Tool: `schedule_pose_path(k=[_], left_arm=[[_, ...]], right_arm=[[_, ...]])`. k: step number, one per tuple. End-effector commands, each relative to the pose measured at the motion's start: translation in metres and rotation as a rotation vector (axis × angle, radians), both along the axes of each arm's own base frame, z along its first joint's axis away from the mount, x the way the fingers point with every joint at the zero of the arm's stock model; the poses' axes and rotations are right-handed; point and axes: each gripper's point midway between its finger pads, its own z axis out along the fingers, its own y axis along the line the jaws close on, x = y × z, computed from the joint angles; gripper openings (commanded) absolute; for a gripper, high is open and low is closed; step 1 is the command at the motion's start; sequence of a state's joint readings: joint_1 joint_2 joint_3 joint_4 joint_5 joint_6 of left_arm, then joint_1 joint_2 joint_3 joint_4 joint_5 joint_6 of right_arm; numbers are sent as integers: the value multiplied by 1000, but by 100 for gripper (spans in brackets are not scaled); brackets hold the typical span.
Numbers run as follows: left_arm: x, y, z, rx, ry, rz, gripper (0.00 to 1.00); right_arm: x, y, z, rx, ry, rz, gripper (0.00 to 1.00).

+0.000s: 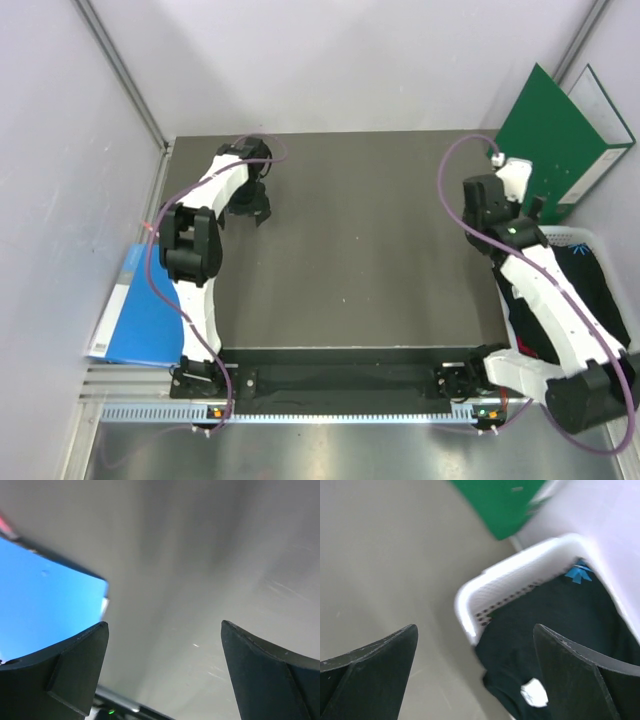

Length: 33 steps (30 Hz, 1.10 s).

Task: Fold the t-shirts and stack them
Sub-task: Grab crumpled tshirt from bin with the right arm

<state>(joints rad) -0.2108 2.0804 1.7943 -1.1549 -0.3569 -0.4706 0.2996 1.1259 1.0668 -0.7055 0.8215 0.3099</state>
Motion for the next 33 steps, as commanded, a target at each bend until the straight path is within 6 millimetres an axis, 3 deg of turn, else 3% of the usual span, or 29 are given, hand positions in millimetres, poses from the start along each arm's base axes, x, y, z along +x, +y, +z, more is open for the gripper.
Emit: schedule_pose_path(k=[1, 4, 9, 12, 19, 24, 27, 30, 31, 33], left_arm=[[-3, 22, 21, 312, 103, -86, 98], [-2, 10, 26, 277, 72, -119, 98], [-5, -8, 10, 169, 90, -146, 98], [-1, -13, 16, 139, 54, -161, 98], [20, -25, 61, 68, -140, -211, 98], [23, -30, 62, 41, -155, -228, 98], [23, -33, 57, 27, -143, -231, 98], [25, -34, 55, 25, -141, -233, 98], [25, -33, 55, 30, -141, -239, 98], [28, -31, 56, 44, -146, -248, 98]], right_arm=[[-38, -37, 22, -11, -91, -164, 96], [-57, -54, 13, 0, -60, -220, 93], [-74, -70, -15, 38, 48, -295, 89], [-66, -73, -24, 68, 89, -284, 87], [-46, -67, -53, 266, 155, -230, 87], [-42, -62, -70, 387, 184, -219, 83], [-43, -64, -84, 454, 201, -241, 74], [-45, -67, -98, 480, 233, -264, 61], [-46, -69, -103, 484, 253, -278, 33], [-45, -70, -103, 487, 251, -278, 4]])
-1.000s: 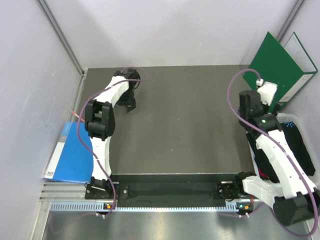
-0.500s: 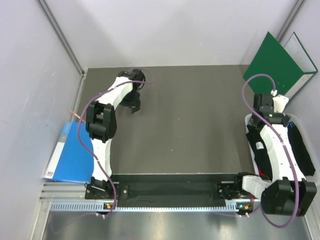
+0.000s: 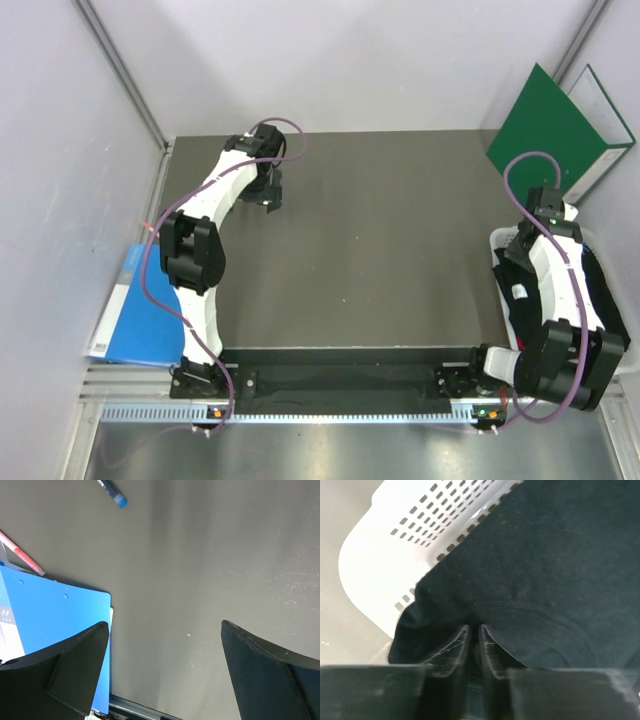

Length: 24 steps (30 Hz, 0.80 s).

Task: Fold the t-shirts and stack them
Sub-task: Grab crumpled tshirt from bin with the right arm

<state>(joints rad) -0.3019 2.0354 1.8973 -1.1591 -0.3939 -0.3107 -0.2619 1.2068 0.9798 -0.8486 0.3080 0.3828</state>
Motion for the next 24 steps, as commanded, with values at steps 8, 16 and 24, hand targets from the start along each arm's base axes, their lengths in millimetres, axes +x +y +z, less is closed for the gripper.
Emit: schedule_pose_path(k=[8, 16, 24], left_arm=[[21, 19, 14, -26, -70, -2, 98], [24, 15, 10, -91, -61, -2, 98], [29, 7, 14, -134, -73, -13, 98]], right_arm=[[26, -2, 58, -11, -226, 21, 0], [46, 15, 141, -51, -457, 156, 0], [85, 96, 204, -21, -569, 466, 0]])
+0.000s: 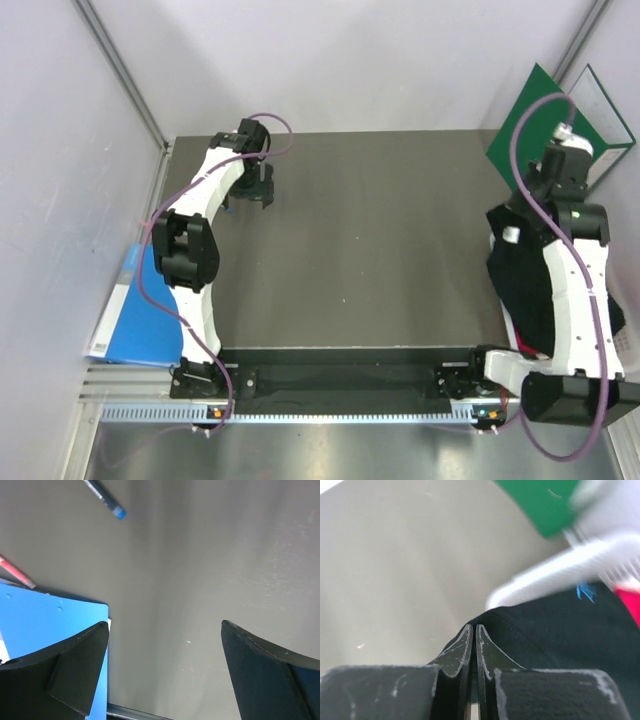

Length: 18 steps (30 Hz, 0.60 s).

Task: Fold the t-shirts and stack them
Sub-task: Grab crumpled tshirt from bin with the right arm, then move the tshirt to the center of the board

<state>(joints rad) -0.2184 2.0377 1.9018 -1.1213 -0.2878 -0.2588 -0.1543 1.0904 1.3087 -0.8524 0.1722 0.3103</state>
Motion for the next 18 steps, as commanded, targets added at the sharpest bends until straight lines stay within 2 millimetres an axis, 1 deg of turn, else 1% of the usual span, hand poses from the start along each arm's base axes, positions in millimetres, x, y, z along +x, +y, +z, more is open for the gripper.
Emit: schedule_pose_path(k=[1, 2, 3, 4, 5, 6, 7, 8, 9, 10, 11, 12, 13, 14, 15, 16, 17, 18], left_arm=[[18, -10, 18, -49, -78, -17, 98], [18, -10, 19, -50, -79, -17, 98], [18, -10, 19, -52, -79, -18, 98], [18, -10, 20, -51, -81, -17, 99], [18, -9, 21, -51, -83, -17, 99], [18, -9, 21, -53, -83, -18, 98], [18, -8, 22, -54, -86, -15, 98], [18, -5, 23, -53, -87, -11, 98], [19, -4, 24, -56, -92, -8, 98], [19, -3, 24, -56, -91, -7, 98], [19, -1, 25, -56, -93, -3, 98], [18, 0, 25, -55, -93, 0, 98], [17, 0, 24, -54, -90, 0, 98], [17, 0, 25, -56, -91, -1, 98], [15, 0, 25, -58, -86, -2, 99], [14, 0, 26, -58, -89, -2, 98], [13, 1, 26, -55, -88, -1, 98], [11, 2, 25, -52, -84, 0, 98]], right_arm=[[42, 71, 64, -24, -149, 262, 0], [47, 84, 68, -33, -146, 302, 0], [48, 110, 68, -30, -130, 376, 0], [59, 124, 77, -28, -139, 409, 0], [63, 138, 79, -26, -133, 450, 0], [68, 167, 68, -21, -82, 531, 0], [71, 182, 90, -17, -126, 568, 0], [72, 197, 95, -17, -133, 616, 0], [72, 228, 90, -10, -103, 703, 0], [70, 243, 118, -7, -171, 753, 0], [67, 259, 127, -1, -192, 806, 0], [60, 290, 127, 17, -187, 899, 0], [52, 301, 153, 24, -247, 941, 0], [48, 311, 161, 30, -264, 966, 0], [36, 331, 167, 63, -279, 1039, 0], [31, 338, 182, 101, -327, 1054, 0], [26, 345, 186, 135, -343, 1083, 0], [20, 343, 180, 156, -334, 1082, 0]])
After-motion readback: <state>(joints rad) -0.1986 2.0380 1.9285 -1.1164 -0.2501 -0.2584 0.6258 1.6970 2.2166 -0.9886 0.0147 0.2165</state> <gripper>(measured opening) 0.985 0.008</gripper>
